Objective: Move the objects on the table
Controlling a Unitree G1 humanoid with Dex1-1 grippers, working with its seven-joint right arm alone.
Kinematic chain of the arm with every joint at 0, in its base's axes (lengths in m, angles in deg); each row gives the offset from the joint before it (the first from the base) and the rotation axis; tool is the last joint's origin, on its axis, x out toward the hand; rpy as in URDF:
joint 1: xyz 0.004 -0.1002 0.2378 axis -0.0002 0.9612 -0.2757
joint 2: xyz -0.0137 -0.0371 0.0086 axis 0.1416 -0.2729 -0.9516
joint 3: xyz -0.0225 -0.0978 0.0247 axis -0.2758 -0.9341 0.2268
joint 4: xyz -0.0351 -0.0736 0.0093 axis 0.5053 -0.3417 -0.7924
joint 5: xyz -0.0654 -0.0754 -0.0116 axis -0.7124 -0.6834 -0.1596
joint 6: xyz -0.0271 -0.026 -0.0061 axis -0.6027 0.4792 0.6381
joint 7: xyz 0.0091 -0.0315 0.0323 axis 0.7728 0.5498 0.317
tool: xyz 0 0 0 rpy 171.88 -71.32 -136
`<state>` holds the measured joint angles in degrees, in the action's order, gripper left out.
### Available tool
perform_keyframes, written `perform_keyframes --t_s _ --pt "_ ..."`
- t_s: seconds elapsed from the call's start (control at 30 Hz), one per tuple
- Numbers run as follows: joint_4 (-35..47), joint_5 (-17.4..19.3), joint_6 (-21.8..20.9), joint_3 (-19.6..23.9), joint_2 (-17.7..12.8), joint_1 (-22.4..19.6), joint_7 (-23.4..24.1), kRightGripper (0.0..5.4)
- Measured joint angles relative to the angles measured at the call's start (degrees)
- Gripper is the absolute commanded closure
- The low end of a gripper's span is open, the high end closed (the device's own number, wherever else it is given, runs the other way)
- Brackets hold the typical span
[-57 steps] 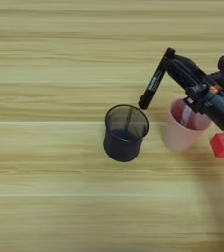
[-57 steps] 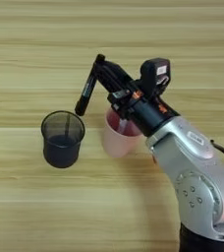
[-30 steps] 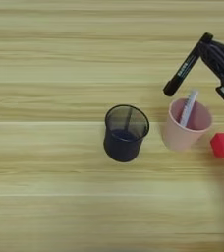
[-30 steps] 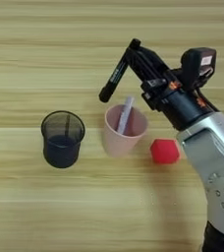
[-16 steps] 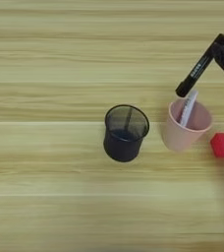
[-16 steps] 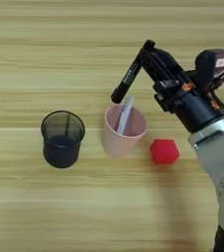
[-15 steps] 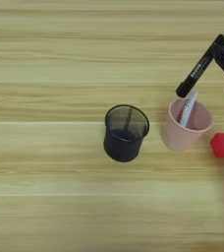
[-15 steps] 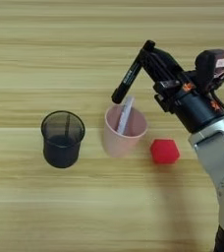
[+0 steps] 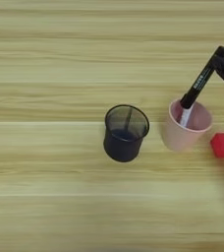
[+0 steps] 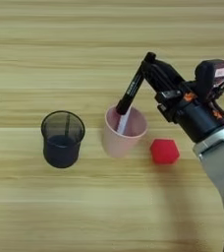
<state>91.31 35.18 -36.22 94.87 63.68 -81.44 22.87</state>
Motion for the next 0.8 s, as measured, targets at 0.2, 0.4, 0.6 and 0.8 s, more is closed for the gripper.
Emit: perform_keyframes --t_s 0.2,0.4,0.6,0.8 --pt "-1.76 -2.06 -0.84 -1.15 0.03 0.75 -1.00 4.64" --pt "-4.17 -4.11 -2.06 -2.97 0.28 2.18 -2.56 4.64" --pt "-5.15 -5.17 -2.36 -3.69 0.47 2.47 -3.02 4.64" --pt "-5.79 -5.98 -2.48 -4.33 1.03 2.85 -3.75 4.64"
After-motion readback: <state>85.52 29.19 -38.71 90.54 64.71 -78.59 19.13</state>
